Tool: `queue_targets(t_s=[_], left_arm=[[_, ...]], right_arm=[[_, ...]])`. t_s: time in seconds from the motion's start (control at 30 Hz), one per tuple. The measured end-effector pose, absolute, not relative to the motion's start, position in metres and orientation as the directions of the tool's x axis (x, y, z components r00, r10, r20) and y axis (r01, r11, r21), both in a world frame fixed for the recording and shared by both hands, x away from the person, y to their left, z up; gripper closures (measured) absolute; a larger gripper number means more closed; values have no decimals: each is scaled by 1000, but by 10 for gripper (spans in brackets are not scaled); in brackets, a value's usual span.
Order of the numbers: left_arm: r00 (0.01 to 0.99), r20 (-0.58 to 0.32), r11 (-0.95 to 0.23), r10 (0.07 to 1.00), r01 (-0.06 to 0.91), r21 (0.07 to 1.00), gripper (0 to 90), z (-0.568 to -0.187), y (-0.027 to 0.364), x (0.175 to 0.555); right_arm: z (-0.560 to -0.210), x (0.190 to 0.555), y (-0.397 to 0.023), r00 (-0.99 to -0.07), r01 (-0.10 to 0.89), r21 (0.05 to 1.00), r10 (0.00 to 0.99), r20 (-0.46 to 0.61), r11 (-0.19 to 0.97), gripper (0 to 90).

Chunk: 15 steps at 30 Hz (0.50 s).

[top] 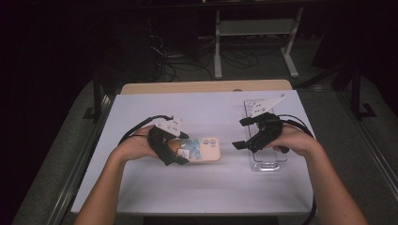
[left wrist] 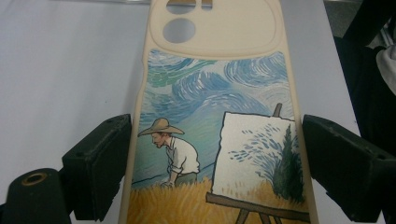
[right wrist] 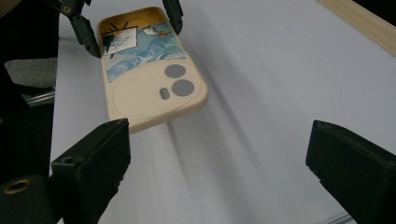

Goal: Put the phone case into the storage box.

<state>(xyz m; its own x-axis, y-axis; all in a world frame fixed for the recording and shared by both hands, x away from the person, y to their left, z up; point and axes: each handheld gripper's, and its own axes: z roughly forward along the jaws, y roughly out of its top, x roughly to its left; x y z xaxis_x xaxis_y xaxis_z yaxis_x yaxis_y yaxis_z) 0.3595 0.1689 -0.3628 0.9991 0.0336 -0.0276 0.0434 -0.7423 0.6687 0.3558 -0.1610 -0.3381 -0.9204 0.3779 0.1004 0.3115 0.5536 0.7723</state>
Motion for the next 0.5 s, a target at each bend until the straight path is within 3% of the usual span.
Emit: queue_targets(t_s=[0.5], left_arm=[[1000, -19, -740, 24, 31, 671, 112, -362, 167, 357]], right_arm=[[-334, 359, -140, -948, 264, 741, 308, 80, 617, 0]])
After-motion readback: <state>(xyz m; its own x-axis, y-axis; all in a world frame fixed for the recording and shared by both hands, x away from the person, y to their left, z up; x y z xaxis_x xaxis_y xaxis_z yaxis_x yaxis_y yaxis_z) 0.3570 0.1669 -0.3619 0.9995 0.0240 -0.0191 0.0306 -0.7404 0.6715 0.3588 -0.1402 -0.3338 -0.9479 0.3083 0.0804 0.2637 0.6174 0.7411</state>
